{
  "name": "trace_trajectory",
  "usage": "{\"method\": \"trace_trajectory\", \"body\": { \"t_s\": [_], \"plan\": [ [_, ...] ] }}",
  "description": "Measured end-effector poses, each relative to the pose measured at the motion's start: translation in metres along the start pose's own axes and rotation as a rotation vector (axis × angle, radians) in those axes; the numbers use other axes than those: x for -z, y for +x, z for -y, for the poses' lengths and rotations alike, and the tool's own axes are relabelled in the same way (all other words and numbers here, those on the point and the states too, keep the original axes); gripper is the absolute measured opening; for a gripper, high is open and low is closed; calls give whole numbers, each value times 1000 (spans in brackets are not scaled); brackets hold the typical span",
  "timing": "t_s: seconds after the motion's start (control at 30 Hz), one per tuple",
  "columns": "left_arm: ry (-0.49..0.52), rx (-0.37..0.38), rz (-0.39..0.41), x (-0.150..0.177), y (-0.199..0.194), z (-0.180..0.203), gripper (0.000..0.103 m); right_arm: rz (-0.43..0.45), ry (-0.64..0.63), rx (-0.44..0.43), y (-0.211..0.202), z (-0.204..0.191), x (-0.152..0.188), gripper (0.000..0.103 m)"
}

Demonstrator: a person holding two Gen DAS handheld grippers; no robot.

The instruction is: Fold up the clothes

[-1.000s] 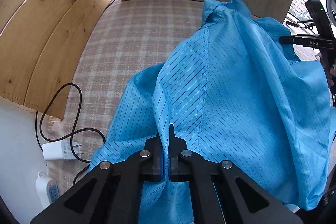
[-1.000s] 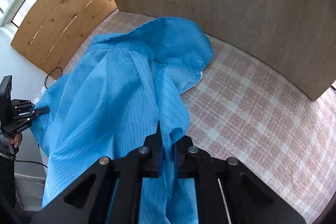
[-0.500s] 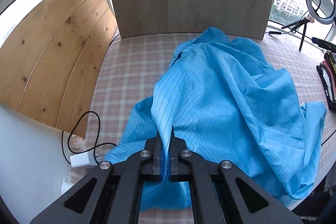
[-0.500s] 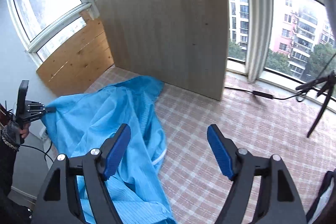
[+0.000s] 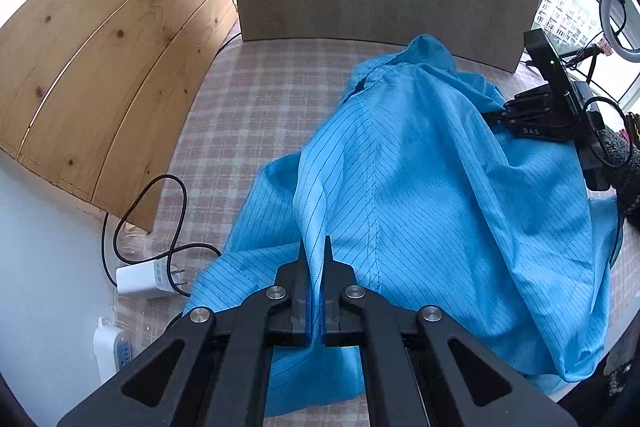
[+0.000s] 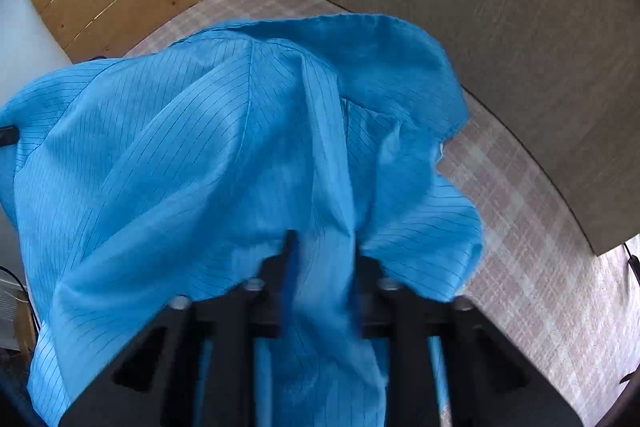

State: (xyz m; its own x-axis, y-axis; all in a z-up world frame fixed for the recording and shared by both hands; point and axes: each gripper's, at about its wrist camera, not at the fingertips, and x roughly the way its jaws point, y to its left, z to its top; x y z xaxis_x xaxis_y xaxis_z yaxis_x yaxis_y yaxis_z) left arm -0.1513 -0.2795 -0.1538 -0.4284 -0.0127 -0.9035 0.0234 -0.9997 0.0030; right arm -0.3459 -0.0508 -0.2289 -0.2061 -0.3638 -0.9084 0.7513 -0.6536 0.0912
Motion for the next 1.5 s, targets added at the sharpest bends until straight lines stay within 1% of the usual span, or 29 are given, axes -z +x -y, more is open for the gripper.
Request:
{"method": "trace_trajectory", "body": {
  "t_s": [0.03,0.07,0.1,0.17,0.27,0.37,0.43,0.53,0.57,0.6,0.67,0.7,0.77,0.8,0.83,0.87,0.9,0.93,0.97,1.0,1.07,1.1,1.17,1.2,1.3,1.37,1.4,1.47,1.5],
  "plan": [
    [0,2,8,0,-2,-1,1,26,16,-9,-8,2,4,2],
    [2,5,17,0,-6,-1,1,77,22,-24,-25,5,9,2],
    [5,9,26,0,-10,-1,1,125,30,-36,-42,8,14,2],
    [16,20,49,-4,-20,0,1,193,77,-38,-85,22,26,2],
    [49,51,99,-12,-42,6,1,290,145,-25,-164,45,50,2],
    [114,95,160,-22,-70,19,1,397,204,-17,-253,58,88,2],
    [157,139,195,-30,-87,28,2,470,240,-7,-310,59,120,2],
    [220,183,242,-37,-112,49,2,522,270,25,-374,42,171,2],
    [247,192,256,-38,-118,58,2,530,270,54,-388,32,185,2],
    [272,202,264,-40,-121,67,2,538,271,81,-400,23,199,2],
    [325,216,271,-45,-122,87,2,555,284,129,-412,14,218,2],
    [352,215,250,-53,-113,98,2,558,294,160,-415,13,226,2],
    [360,200,205,-75,-85,116,3,515,348,290,-397,34,224,2],
    [363,182,180,-85,-71,125,4,449,394,356,-381,50,219,9],
    [374,152,157,-90,-58,133,7,350,458,417,-357,67,217,14],
    [384,126,145,-93,-47,140,7,255,521,466,-335,83,215,17],
    [390,109,134,-94,-38,145,7,194,580,461,-319,94,221,17],
    [391,112,126,-92,-34,147,8,183,633,401,-308,93,227,18],
    [395,128,120,-89,-32,148,9,178,680,336,-298,90,233,25],
    [401,142,116,-84,-31,147,11,206,700,251,-291,80,239,46],
    [408,145,121,-73,-32,143,19,246,717,102,-274,53,244,70],
    [405,145,117,-70,-32,140,19,245,705,41,-262,38,240,70],
    [386,158,99,-68,-27,132,19,202,663,-49,-235,7,221,70],
    [373,164,90,-68,-24,127,19,170,627,-78,-221,-11,209,70],
    [335,164,76,-67,-15,113,19,45,505,-72,-174,-55,176,70],
    [302,185,78,-65,-15,101,18,-67,469,13,-142,-69,164,70],
    [287,200,81,-63,-16,96,18,-106,487,34,-129,-69,163,70],
    [270,228,88,-58,-18,87,18,-146,567,0,-109,-64,165,70],
    [268,227,88,-54,-18,85,18,-152,621,-36,-100,-59,167,70]
  ]
}}
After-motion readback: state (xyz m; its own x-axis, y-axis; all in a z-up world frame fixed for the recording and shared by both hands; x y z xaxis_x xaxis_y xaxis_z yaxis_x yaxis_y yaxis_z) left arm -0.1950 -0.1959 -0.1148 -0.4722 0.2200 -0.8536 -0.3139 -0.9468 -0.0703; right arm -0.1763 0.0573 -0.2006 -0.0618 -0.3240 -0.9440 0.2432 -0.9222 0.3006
